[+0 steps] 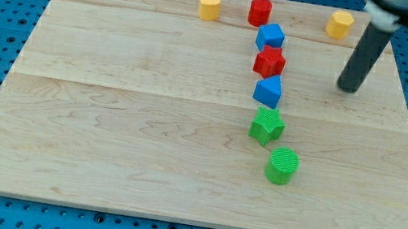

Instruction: Push the hexagon towards the blue cube

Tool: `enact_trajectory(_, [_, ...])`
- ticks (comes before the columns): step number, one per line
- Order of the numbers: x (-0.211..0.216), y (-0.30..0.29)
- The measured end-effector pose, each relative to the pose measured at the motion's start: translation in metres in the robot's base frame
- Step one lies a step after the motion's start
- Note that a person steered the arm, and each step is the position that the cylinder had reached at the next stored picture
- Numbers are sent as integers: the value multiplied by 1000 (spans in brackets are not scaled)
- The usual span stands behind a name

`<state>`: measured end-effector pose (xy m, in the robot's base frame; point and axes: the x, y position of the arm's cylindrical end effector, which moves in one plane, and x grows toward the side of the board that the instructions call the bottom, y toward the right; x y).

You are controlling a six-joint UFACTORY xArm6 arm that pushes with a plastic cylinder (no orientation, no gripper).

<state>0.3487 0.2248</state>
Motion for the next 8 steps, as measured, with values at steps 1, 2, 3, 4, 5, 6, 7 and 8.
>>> enact_trajectory(1, [-86,71])
enact_trajectory(2, [-141,68])
enact_trajectory(3, [-108,2])
enact_trajectory(4, [-73,-23])
enact_trajectory(5, [-92,-9])
enact_trajectory(6, [-100,-9])
enact_trajectory(7, [-106,-9])
enact_trajectory(8, [-120,6])
